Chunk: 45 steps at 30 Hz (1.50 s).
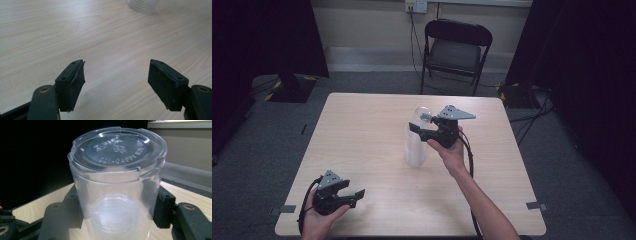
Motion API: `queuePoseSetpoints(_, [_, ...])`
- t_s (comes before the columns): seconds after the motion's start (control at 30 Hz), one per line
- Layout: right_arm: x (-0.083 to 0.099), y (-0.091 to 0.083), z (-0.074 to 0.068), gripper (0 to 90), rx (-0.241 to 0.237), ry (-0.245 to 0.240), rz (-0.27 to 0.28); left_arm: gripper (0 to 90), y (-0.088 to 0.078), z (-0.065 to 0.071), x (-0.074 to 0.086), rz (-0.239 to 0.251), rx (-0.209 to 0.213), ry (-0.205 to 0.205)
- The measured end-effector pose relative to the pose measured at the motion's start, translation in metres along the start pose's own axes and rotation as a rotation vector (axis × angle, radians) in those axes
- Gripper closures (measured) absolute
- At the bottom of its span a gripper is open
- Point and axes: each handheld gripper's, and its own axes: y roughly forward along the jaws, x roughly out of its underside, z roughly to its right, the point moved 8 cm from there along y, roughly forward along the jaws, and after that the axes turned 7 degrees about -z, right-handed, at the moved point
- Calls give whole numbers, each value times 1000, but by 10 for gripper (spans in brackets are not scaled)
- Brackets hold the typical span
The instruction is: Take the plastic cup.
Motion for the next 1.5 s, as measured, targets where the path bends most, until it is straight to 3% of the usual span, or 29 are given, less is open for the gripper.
queuePoseSetpoints(0.2, [-4,-4,-4,394,-8,-20,7,294,0,0,0,1,0,-2])
queuePoseSetpoints(0.7, [-15,-17,-10,401,-6,-16,68,292,4,-1,-3,1,-14,-1])
queuePoseSetpoints(1.07, [-21,-38,-11,408,-2,20,102,290,10,2,-11,2,2,26])
queuePoseSetpoints(1.5, [-12,-66,0,429,18,130,87,319,16,14,-23,11,46,82])
